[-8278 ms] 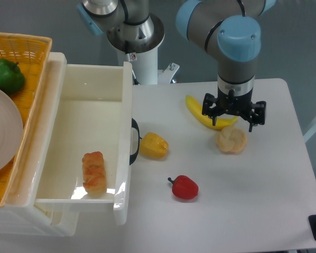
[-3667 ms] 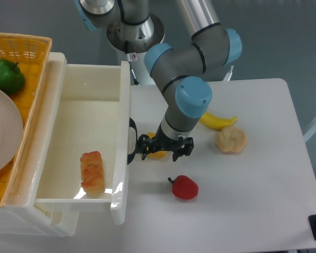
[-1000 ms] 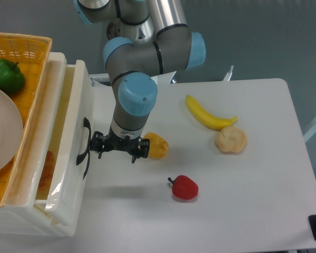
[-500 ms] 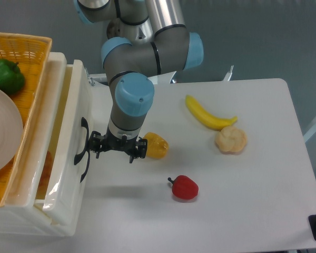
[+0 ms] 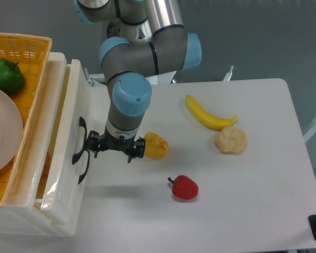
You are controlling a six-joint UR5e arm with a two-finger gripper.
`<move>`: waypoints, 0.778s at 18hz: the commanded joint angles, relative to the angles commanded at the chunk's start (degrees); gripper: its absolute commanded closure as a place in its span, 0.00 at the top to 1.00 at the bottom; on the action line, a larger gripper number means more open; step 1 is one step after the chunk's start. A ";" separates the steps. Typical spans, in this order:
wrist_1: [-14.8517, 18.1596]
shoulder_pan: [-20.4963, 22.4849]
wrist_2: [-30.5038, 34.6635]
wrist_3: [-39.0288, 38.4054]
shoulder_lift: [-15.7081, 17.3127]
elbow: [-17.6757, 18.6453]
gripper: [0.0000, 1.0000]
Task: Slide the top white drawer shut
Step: 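Press the drawer front fully shut with the gripper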
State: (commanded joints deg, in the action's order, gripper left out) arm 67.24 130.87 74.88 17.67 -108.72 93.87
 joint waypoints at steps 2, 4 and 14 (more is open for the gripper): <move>0.00 0.00 -0.09 -0.53 0.00 0.00 1.00; 0.00 -0.44 0.00 -0.62 0.00 0.00 1.00; 0.09 -0.79 -0.09 -0.71 0.00 0.00 1.00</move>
State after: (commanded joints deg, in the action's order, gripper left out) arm 67.32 130.08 74.79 16.96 -108.72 93.87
